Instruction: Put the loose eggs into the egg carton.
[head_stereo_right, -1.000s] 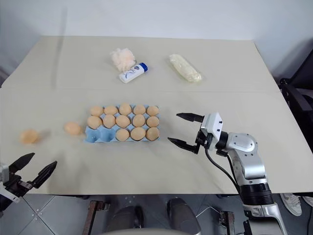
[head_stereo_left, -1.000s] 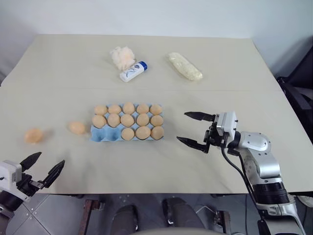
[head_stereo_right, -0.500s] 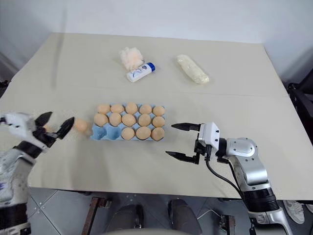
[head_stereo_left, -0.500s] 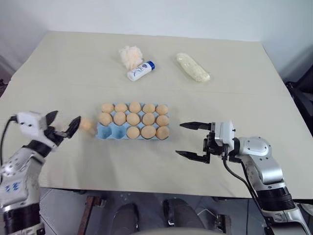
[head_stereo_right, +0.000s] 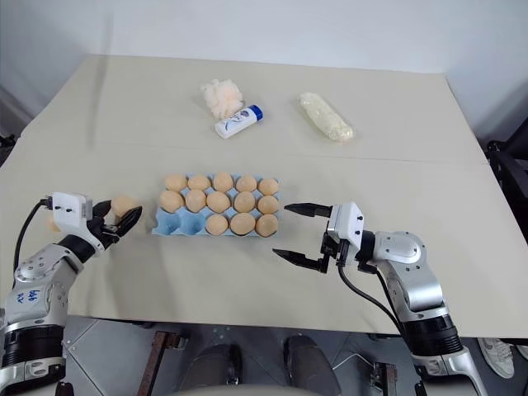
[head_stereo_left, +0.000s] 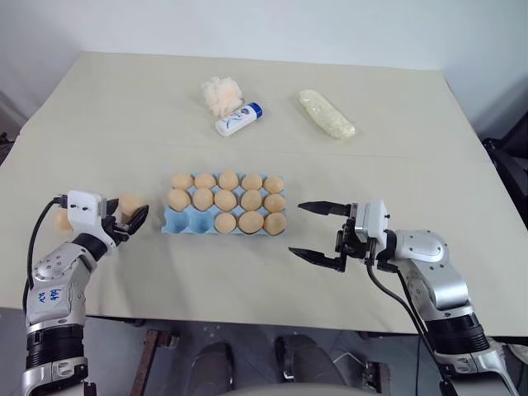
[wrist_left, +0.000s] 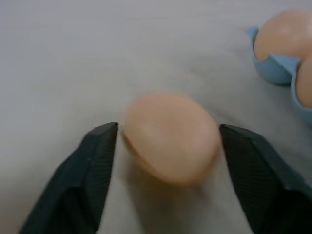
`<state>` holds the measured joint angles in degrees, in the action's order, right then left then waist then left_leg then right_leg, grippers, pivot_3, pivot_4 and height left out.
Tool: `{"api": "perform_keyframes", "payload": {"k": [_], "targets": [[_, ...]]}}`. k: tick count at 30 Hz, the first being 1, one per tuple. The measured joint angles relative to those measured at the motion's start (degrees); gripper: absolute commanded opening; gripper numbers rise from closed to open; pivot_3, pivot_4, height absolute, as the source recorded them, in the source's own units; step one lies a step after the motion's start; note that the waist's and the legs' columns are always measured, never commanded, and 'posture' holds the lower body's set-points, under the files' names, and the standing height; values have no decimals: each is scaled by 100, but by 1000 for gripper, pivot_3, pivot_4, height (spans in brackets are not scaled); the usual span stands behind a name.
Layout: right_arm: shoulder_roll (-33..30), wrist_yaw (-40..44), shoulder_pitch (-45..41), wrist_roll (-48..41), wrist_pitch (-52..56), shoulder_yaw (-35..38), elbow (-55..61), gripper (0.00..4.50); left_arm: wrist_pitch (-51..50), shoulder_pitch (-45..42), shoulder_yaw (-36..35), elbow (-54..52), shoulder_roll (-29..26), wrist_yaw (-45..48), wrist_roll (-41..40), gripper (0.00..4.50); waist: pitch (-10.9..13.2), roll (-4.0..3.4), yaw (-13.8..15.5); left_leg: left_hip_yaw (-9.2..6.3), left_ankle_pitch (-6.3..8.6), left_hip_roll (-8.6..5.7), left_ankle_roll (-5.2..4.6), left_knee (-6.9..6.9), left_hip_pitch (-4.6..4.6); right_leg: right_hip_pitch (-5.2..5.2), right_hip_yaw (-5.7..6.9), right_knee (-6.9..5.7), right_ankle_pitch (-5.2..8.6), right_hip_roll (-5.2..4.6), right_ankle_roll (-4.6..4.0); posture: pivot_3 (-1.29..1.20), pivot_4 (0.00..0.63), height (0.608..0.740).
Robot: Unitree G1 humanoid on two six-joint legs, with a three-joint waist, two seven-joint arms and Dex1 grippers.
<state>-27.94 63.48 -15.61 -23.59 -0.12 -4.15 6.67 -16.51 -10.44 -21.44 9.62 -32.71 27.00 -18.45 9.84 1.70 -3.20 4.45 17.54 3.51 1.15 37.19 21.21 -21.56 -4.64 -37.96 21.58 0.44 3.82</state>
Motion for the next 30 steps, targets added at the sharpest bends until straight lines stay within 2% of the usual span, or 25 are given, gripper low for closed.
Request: {"api": "perform_keyframes", "payload": {"k": [5, 15, 18, 21, 28, 30], "targets": [[56, -33, -43, 12, -2, -1, -7, 4500, 59, -44, -1, 42, -3, 70, 2, 995, 0, 0, 0, 0, 0, 0, 0, 1, 0, 0, 0, -1, 0, 0, 0, 0, 150, 740], [72, -50, -10, 84, -39, -4, -14, 4500, 1045, 318, -112, -72, 86, 711, -267, 995, 0, 0, -11, 0, -1, 0, 1, -1, 0, 0, 0, 0, 0, 0, 0, 0, 150, 740], [73, -51, 29, 94, -69, -7, -25, 4500, 1224, 730, -101, -244, 96, 1026, -332, 1570, 0, 0, -18, 0, 0, 0, 0, -2, 0, 1, 0, 1, 0, -1, 0, 0, 150, 740], [73, -52, 37, 111, -100, -8, -48, 4500, 1500, 883, -98, -488, 275, 979, -321, 2430, 0, 0, 1, -1, -1, 0, -1, -1, 0, 1, 1, 0, 0, -1, 0, 0, 150, 740], [75, -48, 52, 166, -108, -59, -115, 4500, 1597, -34, -276, -571, 380, -40, -237, 4494, -2, 2, 24, -4, -5, -2, -7, 12, 0, 10, 3, -3, -4, -1, 4, 0, 150, 740], [75, -43, 49, 168, -109, -60, -179, 4500, 1534, -242, -275, -539, 380, -268, -168, 4494, -2, 3, 0, -3, -5, -2, -7, 8, 1, 6, 3, -3, -4, 0, 4, 0, 150, 740]]}}
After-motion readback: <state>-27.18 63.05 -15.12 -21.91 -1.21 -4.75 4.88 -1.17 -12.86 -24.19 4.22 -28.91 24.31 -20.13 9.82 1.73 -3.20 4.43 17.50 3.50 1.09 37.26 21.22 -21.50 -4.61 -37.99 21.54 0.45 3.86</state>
